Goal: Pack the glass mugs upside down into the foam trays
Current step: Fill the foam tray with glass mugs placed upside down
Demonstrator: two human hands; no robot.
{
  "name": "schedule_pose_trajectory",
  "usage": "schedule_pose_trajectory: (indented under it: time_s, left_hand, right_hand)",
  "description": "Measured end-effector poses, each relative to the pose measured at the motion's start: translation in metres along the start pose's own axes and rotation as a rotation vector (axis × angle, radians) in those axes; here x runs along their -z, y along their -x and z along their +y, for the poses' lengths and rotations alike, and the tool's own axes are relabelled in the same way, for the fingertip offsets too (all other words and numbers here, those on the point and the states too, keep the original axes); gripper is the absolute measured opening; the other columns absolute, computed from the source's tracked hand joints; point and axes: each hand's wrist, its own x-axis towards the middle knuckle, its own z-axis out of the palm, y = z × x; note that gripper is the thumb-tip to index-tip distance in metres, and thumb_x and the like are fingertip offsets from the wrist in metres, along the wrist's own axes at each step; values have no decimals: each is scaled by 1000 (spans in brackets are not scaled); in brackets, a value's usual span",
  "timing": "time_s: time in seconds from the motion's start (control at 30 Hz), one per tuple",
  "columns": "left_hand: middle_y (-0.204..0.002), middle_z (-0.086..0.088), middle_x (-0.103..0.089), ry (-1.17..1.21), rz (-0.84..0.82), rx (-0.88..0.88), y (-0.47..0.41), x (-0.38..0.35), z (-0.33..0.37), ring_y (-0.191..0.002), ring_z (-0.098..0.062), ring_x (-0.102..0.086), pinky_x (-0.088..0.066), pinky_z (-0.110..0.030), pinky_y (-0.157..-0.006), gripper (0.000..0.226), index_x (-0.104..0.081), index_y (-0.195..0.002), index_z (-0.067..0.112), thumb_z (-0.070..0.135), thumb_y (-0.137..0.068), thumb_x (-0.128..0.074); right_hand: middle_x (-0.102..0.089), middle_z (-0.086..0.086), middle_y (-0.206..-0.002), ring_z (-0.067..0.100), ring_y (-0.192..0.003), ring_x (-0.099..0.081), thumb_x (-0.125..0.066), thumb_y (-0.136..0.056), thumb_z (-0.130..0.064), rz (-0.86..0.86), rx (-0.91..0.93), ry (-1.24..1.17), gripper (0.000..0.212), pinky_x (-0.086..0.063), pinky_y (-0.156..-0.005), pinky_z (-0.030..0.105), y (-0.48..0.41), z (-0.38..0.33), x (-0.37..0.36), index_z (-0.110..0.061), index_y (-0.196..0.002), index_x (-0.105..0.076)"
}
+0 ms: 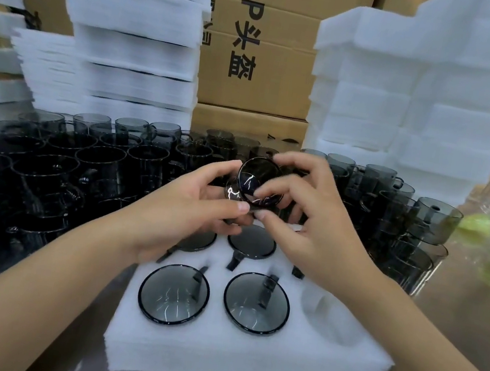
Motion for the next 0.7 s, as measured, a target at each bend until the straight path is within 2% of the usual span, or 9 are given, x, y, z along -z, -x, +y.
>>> schedule_pose_trajectory:
  time_s: [0.07,0.13,0.23,0.33,0.43,0.53,0.63,0.7]
  left_hand:
    - [-108,-7,-72,19,-27,1,0,1,0,-95,-21,-70,-54,-21,-69,78,-41,-140,24,17,-68,-69]
    - [-109,-5,-71,23,-39,-1,1,2,0,-93,-19,-70,-53,-20,-67,77,-42,-139,29,12,-68,-68]
    - [-113,-1,-70,-46,-81,-1,2,3,0,-90,-15,-69,-53,-20,-70,72,-39,-141,33,3,-80,-63]
    - [-120,-3,-67,-20,-87,19,1,5,-1,-96,-21,-65,-51,-20,-66,66,-38,-142,28,-6,-88,-54]
    - [-120,-9,-66,48,-75,29,0,5,-2,-92,-21,-64,-51,-21,-64,51,-52,-126,25,-9,-90,-49]
    - [-113,-12,-69,83,-55,32,-1,5,-2,-88,-20,-68,-53,-22,-66,43,-59,-112,25,-10,-88,-51]
    - [-104,-13,-72,84,-26,42,-2,6,-1,-79,-15,-69,-54,-21,-64,36,-62,-110,21,-6,-87,-54]
    - [-95,-10,-71,79,-21,53,-2,5,1,-71,-11,-66,-53,-20,-61,32,-63,-114,17,-1,-89,-53]
  right_hand:
    - [-27,-15,-135,7,-89,-50,-72,-79,-16,-3,-43,-17,55,-44,-73,13,1,3,1,-36,-124,-48]
    - [-21,-19,-138,-1,-98,-47,-74,-78,-20,-48,-76,-37,72,-41,-77,10,0,4,2,-37,-137,-35]
    - [-28,-16,-139,-11,-109,-41,-74,-78,-25,-129,-68,-19,71,-35,-81,4,-1,3,1,-34,-139,-38]
    - [-36,-17,-133,-8,-104,-45,-73,-78,-19,-158,-78,-42,70,-36,-78,5,-1,2,2,-37,-136,-39]
    - [-39,-22,-127,4,-92,-51,-66,-78,-5,-159,-99,-67,71,-41,-71,9,-1,1,3,-41,-134,-39]
    - [-43,-21,-124,4,-84,-53,-63,-77,0,-150,-112,-66,74,-44,-68,13,-2,1,3,-45,-130,-38]
    - [-45,-21,-119,3,-85,-53,-68,-78,-8,-150,-136,-63,71,-40,-70,8,-1,3,3,-45,-130,-38]
    - [-46,-22,-117,-1,-92,-51,-74,-76,-20,-139,-155,-60,69,-38,-73,5,-1,4,3,-43,-132,-40]
